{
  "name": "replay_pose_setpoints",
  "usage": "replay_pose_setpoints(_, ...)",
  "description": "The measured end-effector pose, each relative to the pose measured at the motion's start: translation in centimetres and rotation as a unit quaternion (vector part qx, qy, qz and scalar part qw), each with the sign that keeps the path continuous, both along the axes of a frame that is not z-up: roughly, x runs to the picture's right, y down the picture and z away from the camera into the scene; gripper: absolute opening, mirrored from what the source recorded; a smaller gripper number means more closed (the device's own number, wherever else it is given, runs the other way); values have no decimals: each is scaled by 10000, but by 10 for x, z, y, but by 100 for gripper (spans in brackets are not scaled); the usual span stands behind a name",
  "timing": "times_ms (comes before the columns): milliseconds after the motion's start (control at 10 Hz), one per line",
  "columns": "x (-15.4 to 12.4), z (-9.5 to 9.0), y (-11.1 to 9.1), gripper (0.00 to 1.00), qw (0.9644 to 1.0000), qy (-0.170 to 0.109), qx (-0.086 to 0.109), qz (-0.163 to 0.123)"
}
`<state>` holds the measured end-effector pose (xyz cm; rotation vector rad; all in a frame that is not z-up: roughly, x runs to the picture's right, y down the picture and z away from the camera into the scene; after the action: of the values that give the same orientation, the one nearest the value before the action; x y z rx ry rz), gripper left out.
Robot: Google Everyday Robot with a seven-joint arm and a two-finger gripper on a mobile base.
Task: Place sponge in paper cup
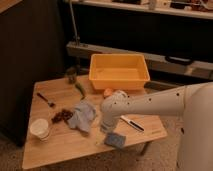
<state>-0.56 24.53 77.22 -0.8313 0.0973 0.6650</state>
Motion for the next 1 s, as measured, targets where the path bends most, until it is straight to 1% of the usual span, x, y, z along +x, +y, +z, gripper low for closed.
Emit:
replay_pose_setpoints(200, 10, -3, 3, 80, 9998, 126, -76, -163)
replay_pose_setpoints(400, 16, -3, 6, 80, 9993, 202, -157, -266)
replay_pose_setpoints(600, 21, 2, 11, 80, 9990, 248, -228, -304)
replay_pose_setpoints(800, 22, 8, 19, 80, 9984, 281, -309, -388)
replay_pose_setpoints(1000, 24, 13, 22, 79, 9975, 358, -370, -490)
